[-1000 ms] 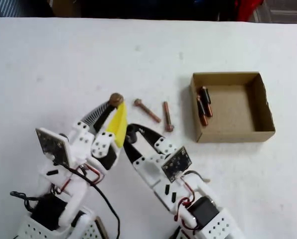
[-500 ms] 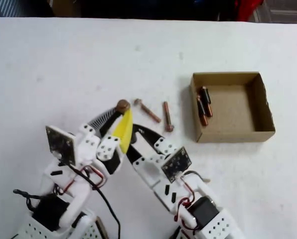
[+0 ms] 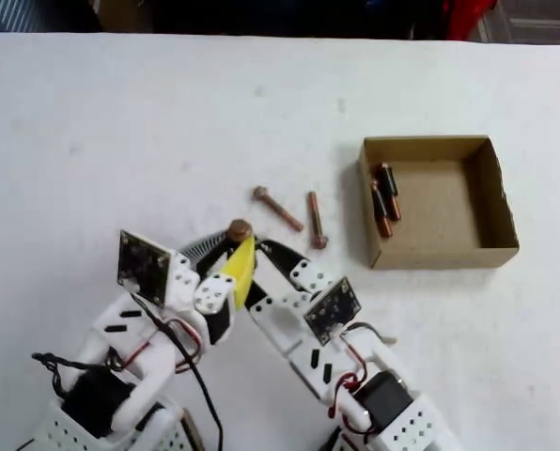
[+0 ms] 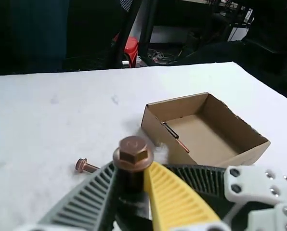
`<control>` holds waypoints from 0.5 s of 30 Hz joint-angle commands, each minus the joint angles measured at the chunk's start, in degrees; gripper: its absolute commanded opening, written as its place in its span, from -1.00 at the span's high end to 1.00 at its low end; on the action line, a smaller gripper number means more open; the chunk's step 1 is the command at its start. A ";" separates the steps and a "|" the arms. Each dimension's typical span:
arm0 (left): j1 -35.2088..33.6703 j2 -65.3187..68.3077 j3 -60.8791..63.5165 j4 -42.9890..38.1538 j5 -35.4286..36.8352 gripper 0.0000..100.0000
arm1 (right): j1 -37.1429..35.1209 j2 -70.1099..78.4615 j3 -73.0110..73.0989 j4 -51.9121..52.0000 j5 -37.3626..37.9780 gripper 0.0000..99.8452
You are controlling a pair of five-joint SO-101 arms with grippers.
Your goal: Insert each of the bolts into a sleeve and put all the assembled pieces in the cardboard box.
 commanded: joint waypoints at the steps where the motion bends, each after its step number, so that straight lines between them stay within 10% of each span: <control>1: 0.84 -0.40 -2.20 -0.44 -3.87 0.95 | 0.22 -0.04 0.44 0.04 0.88 0.97; 15: -0.84 -0.40 -1.93 -1.41 -8.88 0.47 | 0.22 0.04 0.44 0.04 0.88 0.97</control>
